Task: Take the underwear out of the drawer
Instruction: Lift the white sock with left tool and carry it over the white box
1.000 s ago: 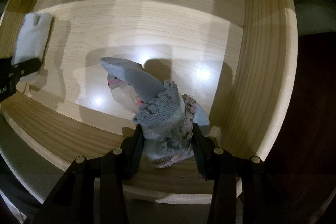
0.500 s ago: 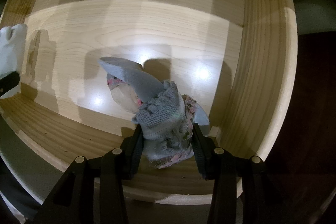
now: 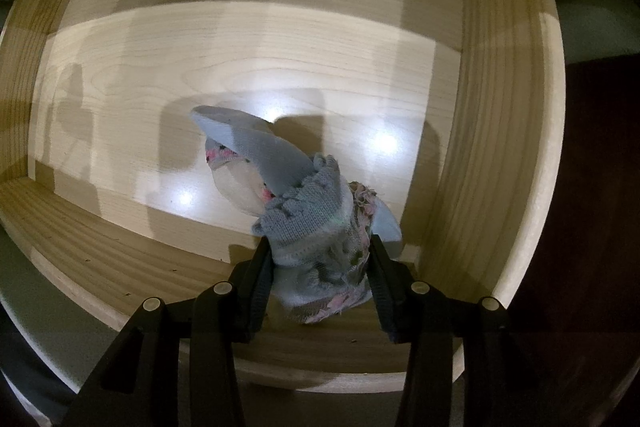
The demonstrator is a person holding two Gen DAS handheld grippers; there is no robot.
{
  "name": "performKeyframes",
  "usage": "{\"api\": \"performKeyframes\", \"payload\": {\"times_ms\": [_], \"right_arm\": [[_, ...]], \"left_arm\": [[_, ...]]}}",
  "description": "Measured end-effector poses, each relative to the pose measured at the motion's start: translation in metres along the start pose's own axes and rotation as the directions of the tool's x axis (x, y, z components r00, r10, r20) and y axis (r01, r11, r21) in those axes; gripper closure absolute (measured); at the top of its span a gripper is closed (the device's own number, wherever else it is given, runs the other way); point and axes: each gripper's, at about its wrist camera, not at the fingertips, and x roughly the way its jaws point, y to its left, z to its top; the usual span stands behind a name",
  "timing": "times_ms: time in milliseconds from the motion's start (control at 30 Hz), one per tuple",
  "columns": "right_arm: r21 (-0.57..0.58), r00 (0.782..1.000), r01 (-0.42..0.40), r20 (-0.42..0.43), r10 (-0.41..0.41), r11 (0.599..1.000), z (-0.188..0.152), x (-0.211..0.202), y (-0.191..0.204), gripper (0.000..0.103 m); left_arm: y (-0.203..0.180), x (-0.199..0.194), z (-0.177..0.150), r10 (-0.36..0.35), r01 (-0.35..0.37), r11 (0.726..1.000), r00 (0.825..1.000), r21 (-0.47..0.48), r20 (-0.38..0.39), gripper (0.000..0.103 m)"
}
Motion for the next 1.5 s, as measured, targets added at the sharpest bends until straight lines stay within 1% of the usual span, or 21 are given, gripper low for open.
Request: {"api": "performKeyframes", "payload": {"times_ms": [267,500,633,733,933,1067,1200,1300,1500], "right_arm": [[0.004,1.000,0.000,0.002,0.000,1.000,-0.002,-0.001,-0.002,0.060],[0.004,1.000,0.000,0.001,0.000,1.000,-0.001,-0.001,-0.001,0.060],[0.004,1.000,0.001,0.000,-0.001,1.000,-0.001,-0.001,-0.001,0.060],[0.005,1.000,0.001,0.000,-0.001,1.000,0.000,-0.001,-0.001,0.060],[0.005,1.000,0.001,0.000,-0.001,1.000,0.000,-0.002,-0.001,0.060],[0.005,1.000,0.001,0.000,-0.001,1.000,0.001,-0.002,0.000,0.060],[0.005,1.000,0.001,-0.001,-0.001,1.000,0.001,-0.002,0.000,0.060],[0.005,1.000,0.001,0.000,-0.001,1.000,0.002,-0.002,0.000,0.060],[0.005,1.000,0.001,-0.001,-0.001,1.000,0.002,-0.003,0.000,0.060]], "left_arm": [[0.010,-0.032,0.005,-0.005,0.005,1.000,0.998,-0.003,0.060,0.065],[0.010,-0.073,0.016,-0.031,0.031,1.000,0.990,0.006,0.140,0.065],[0.008,-0.106,0.028,-0.041,0.036,0.999,0.978,0.026,0.203,0.065],[0.005,-0.131,0.039,-0.038,0.029,0.999,0.964,0.040,0.263,0.065],[0.006,-0.162,0.066,-0.050,0.040,0.999,0.944,0.035,0.326,0.065],[0.001,-0.171,0.083,-0.041,0.027,0.999,0.937,0.045,0.346,0.065],[-0.004,-0.176,0.099,-0.047,0.029,0.998,0.929,0.052,0.367,0.065],[-0.008,-0.173,0.110,-0.056,0.038,0.998,0.929,0.057,0.365,0.065],[-0.021,-0.166,0.131,-0.041,0.015,0.997,0.925,0.071,0.378,0.065]]}}
